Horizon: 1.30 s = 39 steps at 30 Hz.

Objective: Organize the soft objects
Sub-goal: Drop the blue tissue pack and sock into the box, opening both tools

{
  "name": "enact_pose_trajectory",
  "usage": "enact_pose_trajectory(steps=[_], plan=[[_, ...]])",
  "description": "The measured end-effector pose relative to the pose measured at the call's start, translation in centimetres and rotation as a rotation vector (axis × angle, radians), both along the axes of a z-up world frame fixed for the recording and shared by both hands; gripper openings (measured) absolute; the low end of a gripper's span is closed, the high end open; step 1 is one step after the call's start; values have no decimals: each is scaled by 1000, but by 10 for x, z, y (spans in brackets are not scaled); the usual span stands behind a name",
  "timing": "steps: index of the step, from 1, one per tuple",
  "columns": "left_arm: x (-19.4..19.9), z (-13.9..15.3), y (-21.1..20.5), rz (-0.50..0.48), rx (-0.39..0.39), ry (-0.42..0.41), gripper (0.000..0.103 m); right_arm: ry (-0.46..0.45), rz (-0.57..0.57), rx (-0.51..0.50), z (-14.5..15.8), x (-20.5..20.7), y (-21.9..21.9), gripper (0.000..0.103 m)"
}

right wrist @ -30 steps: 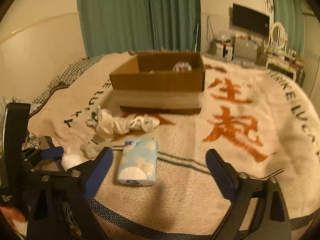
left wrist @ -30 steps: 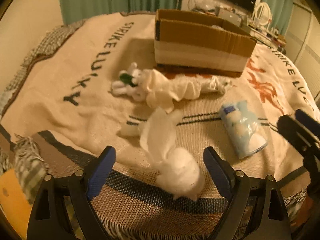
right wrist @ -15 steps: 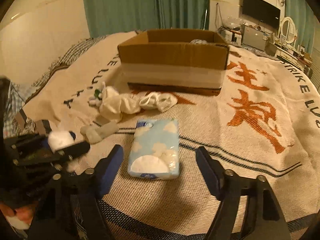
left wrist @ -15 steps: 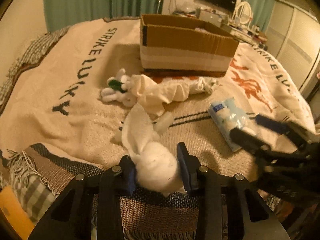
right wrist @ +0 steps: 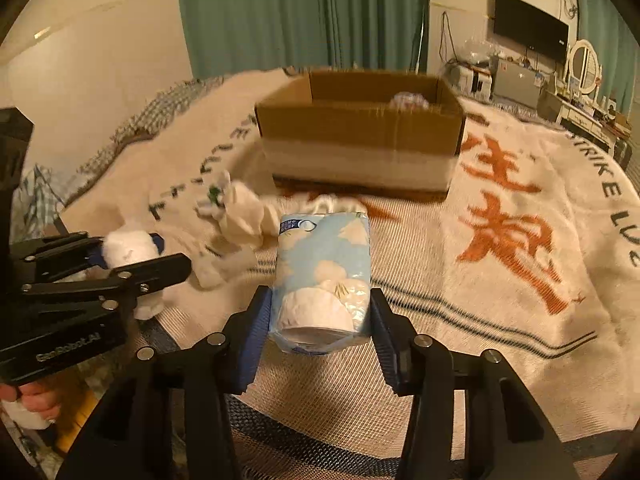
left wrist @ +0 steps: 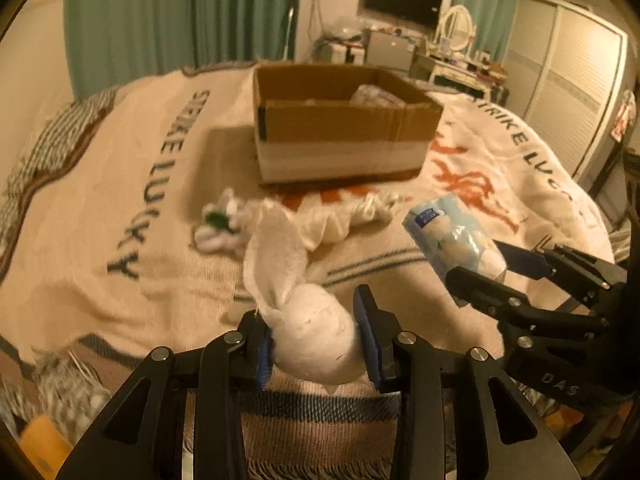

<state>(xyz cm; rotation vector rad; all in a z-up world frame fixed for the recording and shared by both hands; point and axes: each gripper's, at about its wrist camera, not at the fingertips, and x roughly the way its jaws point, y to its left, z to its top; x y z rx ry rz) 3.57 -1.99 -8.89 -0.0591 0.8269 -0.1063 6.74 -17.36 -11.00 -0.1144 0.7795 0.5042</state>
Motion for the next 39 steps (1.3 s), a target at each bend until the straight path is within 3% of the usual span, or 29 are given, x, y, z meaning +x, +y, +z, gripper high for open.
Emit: enact_pose_trajectory(steps=[8,13,19,25,32,39], plan=[[31,55,-14,-69,29,-124,35,-123,12,55,62,15,-8,48],[65,78,-13,-76,13,-157,35,-193,3,74,95,47,-11,48],[119,93,-6,-64,25,-181,35,-215,-3,117,114,100,-12,47],[178,92,-4,-62,53,-174,35,-211,-5,139,117,160,-8,44],[237,65,-5,-78,86,-129,35,-164,-16,127,95,226,4,43],[267,39,-9,-125,80,-96,37,-128,-11,148,73,266,8,46]])
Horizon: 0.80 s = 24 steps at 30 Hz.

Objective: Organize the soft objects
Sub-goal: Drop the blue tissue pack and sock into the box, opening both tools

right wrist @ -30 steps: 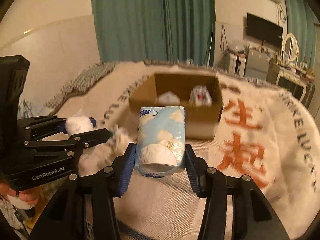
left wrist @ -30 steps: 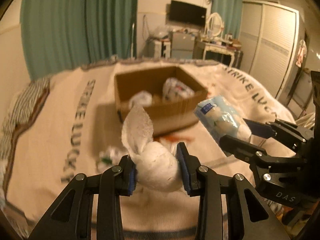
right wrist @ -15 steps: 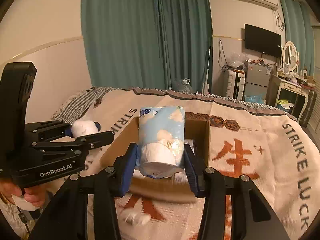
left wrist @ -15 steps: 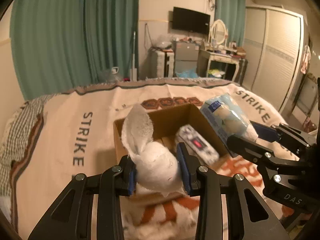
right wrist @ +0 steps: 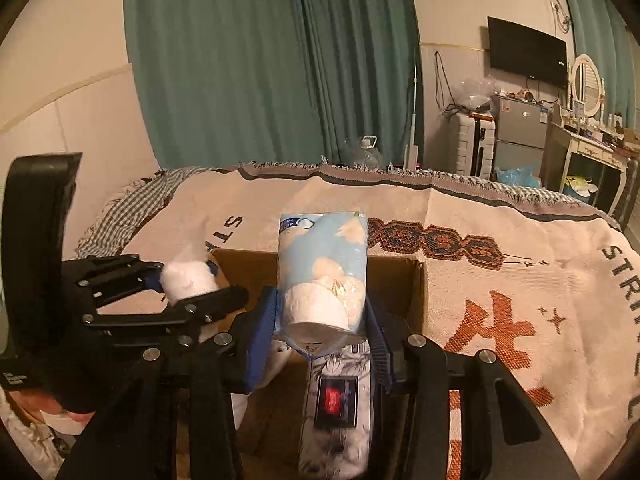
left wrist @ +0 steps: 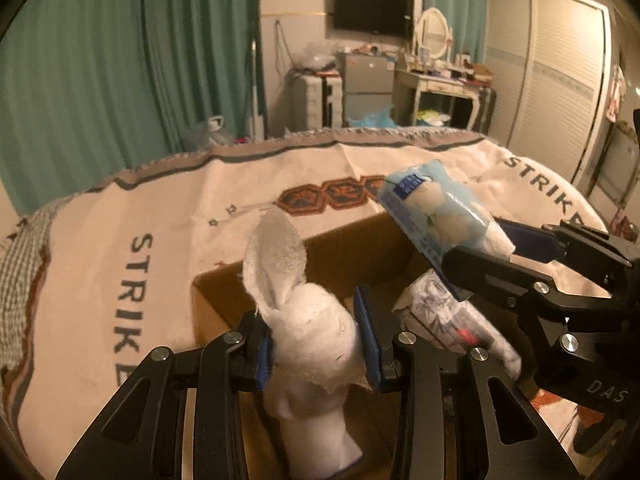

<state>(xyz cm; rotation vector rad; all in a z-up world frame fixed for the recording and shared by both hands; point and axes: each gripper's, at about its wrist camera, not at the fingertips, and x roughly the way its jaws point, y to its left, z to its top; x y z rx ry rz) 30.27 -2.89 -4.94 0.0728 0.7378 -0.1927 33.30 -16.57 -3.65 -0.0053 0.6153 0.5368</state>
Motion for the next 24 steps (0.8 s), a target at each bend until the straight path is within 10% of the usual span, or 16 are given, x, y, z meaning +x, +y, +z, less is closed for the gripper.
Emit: enact_pose_trajectory(steps=[3,7,24], plan=[[4,-4,-1,-17,2,7,39,7,3,6,-4,5,1,50],[-1,-3,3,10,-1,-13,76,0,-10,14,-3,4,0,62],[-145,145,28,101,45,-354,91,-221,-67,4,131,-126,-26,95]])
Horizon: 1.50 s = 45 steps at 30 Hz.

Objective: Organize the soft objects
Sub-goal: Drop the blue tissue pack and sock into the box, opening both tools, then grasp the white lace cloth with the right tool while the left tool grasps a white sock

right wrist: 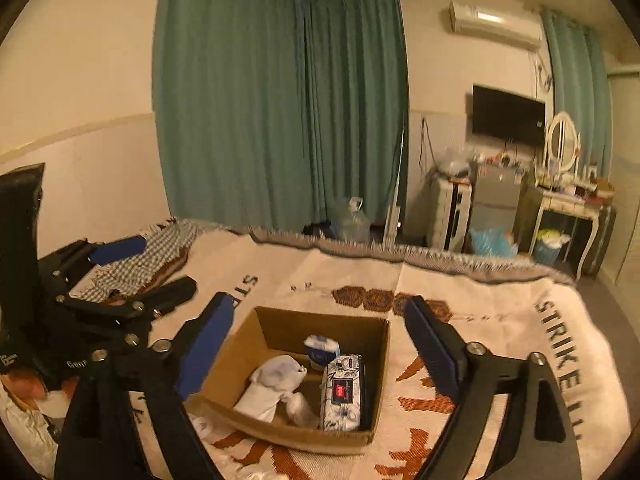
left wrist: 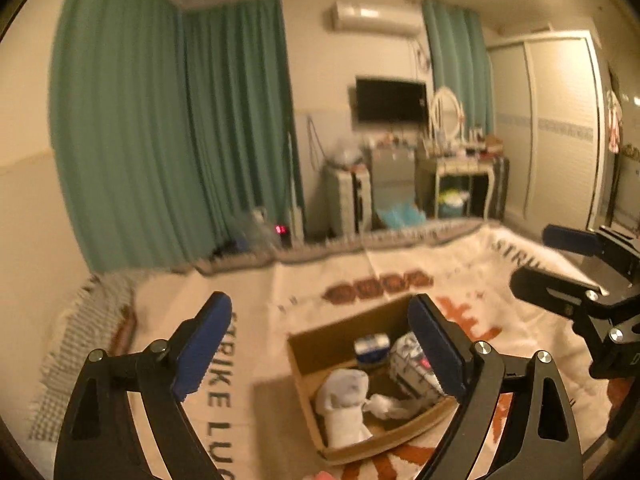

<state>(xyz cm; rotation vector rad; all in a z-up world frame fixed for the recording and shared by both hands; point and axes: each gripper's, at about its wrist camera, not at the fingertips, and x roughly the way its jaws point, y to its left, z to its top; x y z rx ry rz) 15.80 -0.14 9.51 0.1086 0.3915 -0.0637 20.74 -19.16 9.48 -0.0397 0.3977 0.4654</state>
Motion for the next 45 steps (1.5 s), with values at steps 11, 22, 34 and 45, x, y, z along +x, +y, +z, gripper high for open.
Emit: enact_pose_trajectory(steps=[11,22,34,45], plan=[[-68,-18,19,34,-20,40,91,-14,18,-58,-3,-93,6,103],[-84,-157,14,152,-52,343,91,153,-6,-79,-115,-112,14,103],[-83,-252,3,133,-102,614,80,320,36,-109,-190,-95,30,103],[-90,-262,-5,30,-120,630,32,367,36,-126,-205,-83,35,103]])
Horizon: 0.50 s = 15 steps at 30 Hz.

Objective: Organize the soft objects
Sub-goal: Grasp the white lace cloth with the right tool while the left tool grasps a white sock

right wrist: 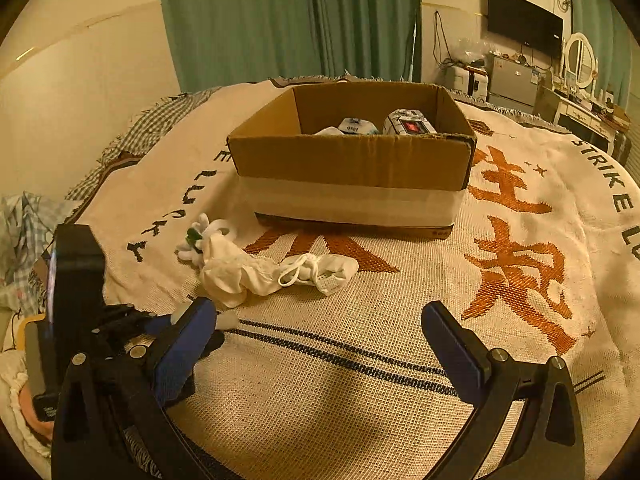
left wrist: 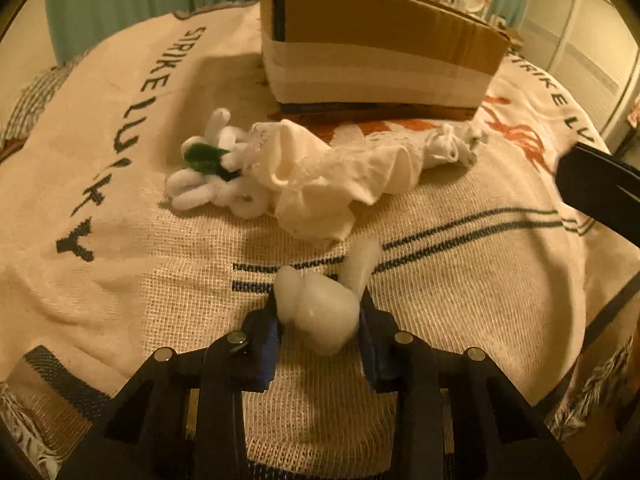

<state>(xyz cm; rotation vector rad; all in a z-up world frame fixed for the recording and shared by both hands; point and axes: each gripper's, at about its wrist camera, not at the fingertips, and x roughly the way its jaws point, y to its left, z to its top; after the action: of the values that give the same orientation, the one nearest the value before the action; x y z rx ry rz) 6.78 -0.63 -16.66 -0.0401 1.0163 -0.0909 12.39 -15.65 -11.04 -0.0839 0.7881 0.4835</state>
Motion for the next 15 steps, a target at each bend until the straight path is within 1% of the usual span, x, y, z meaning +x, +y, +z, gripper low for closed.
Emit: enact_pose_trajectory(steps=[4,7,11,13,15], plan=[[-6,13,9,12,-1,-24,32,-7,8,-10,1,-3,5,103],[-5,30,25,34,-8,-77,32,-14,22,-6,4,-5,8,103],[0,53,49,73,29,-144,32,-28,52,-7,8,-6,20,103],[4,58,59,99,40,-159,32,-23,82,-10,8,-5,31,100],[7,58,70,123,44,-163,32,-16,116,-13,7,-6,42,95]])
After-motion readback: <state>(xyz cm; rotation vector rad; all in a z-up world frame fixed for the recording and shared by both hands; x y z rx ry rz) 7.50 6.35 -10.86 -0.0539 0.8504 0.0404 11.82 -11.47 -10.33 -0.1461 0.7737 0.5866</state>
